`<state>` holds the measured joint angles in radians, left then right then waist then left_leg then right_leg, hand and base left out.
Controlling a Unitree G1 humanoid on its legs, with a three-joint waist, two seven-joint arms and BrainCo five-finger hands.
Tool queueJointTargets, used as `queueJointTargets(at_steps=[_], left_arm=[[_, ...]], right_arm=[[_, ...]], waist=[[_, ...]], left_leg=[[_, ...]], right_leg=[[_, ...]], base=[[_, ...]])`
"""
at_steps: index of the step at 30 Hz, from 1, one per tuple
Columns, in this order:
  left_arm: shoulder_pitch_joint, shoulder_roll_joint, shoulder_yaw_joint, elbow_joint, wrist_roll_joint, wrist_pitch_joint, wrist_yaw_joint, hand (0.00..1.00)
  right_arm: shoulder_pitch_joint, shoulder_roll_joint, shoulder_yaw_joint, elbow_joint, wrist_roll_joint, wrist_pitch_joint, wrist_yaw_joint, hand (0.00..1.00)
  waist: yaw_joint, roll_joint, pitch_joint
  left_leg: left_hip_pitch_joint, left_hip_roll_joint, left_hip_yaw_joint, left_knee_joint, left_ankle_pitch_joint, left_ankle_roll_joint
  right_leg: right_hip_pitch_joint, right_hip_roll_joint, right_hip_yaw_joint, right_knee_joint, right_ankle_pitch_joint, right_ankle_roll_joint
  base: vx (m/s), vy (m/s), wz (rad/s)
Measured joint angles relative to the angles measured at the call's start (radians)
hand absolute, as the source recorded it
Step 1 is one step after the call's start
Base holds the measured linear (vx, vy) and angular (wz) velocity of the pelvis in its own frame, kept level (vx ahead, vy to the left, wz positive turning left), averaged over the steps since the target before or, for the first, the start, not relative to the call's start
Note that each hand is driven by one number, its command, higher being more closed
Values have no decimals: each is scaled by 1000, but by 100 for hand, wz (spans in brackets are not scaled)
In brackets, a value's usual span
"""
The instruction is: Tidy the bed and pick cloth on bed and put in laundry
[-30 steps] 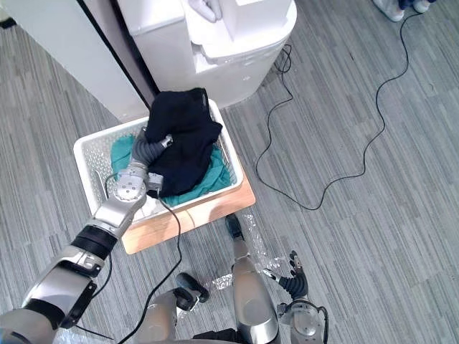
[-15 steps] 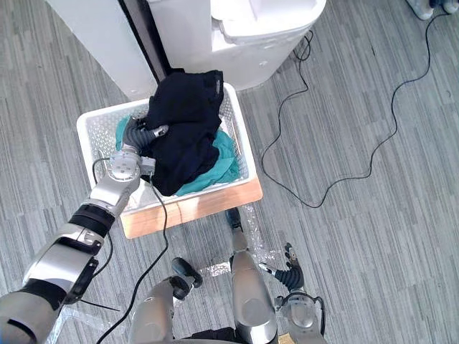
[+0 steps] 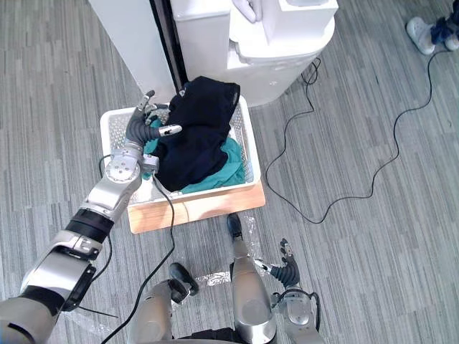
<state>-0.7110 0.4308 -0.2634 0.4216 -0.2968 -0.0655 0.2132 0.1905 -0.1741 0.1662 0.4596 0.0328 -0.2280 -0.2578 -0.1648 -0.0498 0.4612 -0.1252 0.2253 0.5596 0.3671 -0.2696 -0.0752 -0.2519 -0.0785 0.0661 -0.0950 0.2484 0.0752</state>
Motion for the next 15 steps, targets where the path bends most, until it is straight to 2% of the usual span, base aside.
queueJointTargets(at_steps=[4,8,11,15], left_arm=[[84,14,35,-71,-9,0,-18,0],[251,6,82,-155,-44,-3,-33,0],[371,-43,112,-175,-51,-6,-54,0],[576,-101,118,-187,-66,-6,-60,0]], right_arm=[[6,13,0,23,-10,7,9,0],[44,19,-2,31,-18,26,17,0],[81,24,-22,43,-18,40,26,0],[85,39,-62,90,-17,51,40,0]], waist=[[13,-1,-39],[25,2,-131],[46,4,-188],[51,23,-255]], left_leg=[[25,-2,-14,-19,6,-5],[78,-24,-31,-95,35,-9],[130,-47,-46,-155,56,-11],[199,-72,-49,-232,83,-11]], right_leg=[[28,1,-20,0,-4,-1],[65,-4,-42,0,-17,-7],[107,-15,-59,0,-42,-4],[154,-27,-84,0,-61,-1]], base=[[28,-18,11],[59,5,20],[64,24,23],[44,19,12]])
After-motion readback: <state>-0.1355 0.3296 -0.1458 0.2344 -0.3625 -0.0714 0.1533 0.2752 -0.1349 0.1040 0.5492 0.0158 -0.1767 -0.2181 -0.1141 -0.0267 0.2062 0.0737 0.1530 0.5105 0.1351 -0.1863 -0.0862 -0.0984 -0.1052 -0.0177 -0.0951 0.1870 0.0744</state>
